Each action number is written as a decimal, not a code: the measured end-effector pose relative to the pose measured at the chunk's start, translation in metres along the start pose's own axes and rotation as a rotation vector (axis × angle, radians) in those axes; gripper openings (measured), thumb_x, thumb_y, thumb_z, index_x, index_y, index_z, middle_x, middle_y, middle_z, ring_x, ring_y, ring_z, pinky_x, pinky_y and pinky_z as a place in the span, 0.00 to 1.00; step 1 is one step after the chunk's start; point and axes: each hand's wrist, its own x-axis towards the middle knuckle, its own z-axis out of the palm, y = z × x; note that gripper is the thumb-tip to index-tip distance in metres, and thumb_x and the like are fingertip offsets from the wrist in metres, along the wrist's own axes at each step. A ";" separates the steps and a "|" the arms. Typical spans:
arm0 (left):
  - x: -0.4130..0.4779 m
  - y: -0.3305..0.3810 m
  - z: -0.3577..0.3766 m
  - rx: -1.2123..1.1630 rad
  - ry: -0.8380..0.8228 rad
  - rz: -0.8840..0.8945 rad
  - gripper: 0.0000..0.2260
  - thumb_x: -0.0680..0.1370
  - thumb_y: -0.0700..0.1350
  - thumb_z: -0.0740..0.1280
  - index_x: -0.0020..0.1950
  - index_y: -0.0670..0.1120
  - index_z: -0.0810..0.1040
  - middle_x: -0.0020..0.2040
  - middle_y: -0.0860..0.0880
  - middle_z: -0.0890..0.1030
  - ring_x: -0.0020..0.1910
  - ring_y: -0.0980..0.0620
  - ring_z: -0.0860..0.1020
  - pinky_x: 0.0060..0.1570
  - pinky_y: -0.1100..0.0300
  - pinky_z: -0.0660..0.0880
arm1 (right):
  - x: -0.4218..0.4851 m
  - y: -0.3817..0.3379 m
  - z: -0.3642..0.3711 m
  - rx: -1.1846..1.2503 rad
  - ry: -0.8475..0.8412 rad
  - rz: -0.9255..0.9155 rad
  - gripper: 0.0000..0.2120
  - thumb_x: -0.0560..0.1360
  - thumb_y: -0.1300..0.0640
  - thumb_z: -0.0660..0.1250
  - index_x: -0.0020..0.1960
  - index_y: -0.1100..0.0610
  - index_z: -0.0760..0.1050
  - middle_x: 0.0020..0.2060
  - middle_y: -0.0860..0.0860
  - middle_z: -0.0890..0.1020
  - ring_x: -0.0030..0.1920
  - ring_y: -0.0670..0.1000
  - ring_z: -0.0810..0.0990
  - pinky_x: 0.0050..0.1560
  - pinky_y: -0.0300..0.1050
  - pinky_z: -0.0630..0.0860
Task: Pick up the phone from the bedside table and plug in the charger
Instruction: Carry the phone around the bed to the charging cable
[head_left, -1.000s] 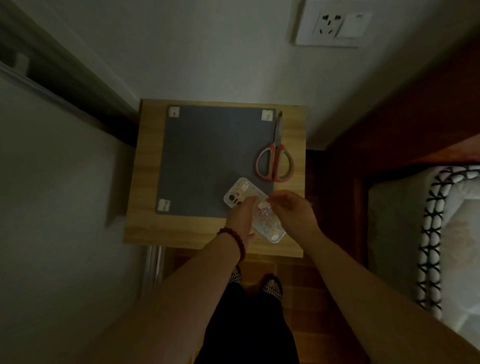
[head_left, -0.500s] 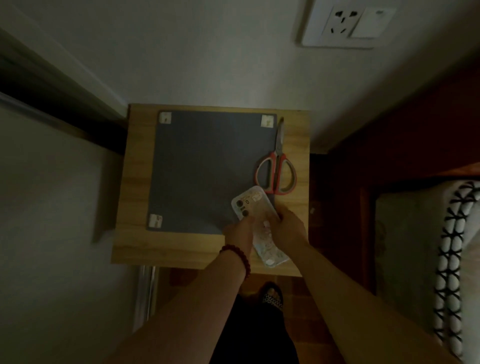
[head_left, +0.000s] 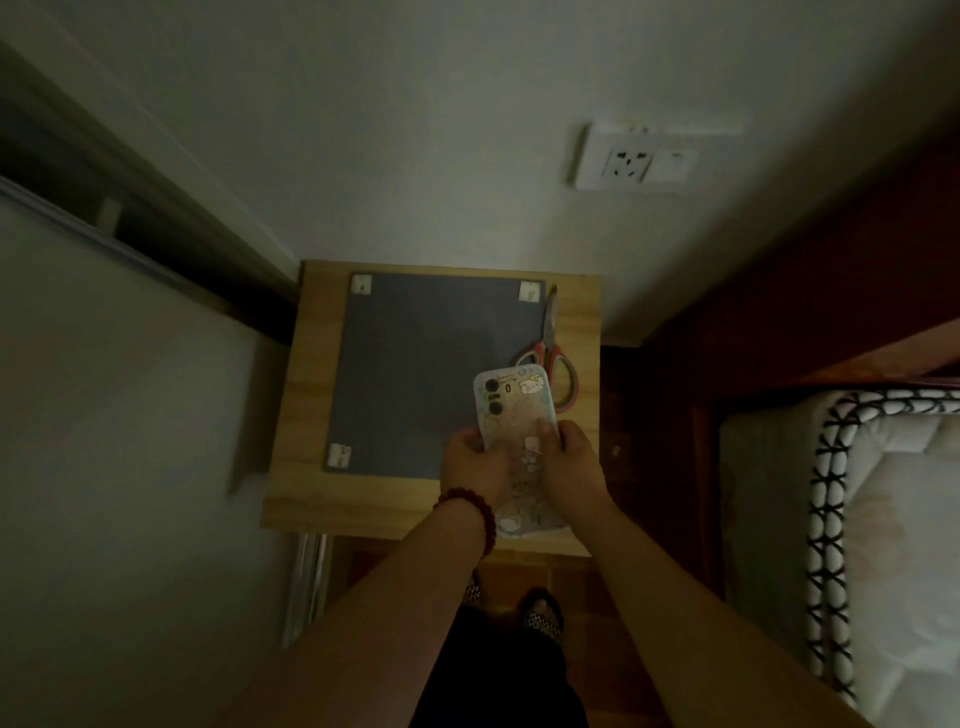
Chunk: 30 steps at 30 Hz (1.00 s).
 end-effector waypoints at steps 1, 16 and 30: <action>-0.009 0.005 -0.003 -0.016 -0.007 -0.004 0.12 0.75 0.41 0.65 0.58 0.42 0.79 0.51 0.46 0.82 0.45 0.50 0.81 0.41 0.57 0.79 | -0.008 -0.007 -0.005 0.011 -0.002 -0.009 0.14 0.81 0.49 0.54 0.57 0.57 0.71 0.41 0.45 0.75 0.39 0.43 0.74 0.32 0.36 0.67; -0.173 0.095 -0.034 -0.104 -0.123 0.237 0.12 0.74 0.44 0.68 0.57 0.45 0.74 0.56 0.44 0.80 0.52 0.43 0.81 0.54 0.43 0.78 | -0.148 -0.109 -0.097 0.441 0.040 -0.136 0.12 0.79 0.47 0.59 0.48 0.53 0.76 0.46 0.54 0.85 0.45 0.52 0.85 0.39 0.44 0.81; -0.314 0.164 -0.045 -0.135 -0.468 0.463 0.17 0.73 0.41 0.69 0.61 0.44 0.72 0.52 0.42 0.82 0.48 0.44 0.82 0.50 0.44 0.79 | -0.275 -0.176 -0.178 0.807 0.224 -0.244 0.12 0.78 0.49 0.62 0.46 0.58 0.77 0.38 0.54 0.87 0.40 0.54 0.87 0.37 0.48 0.82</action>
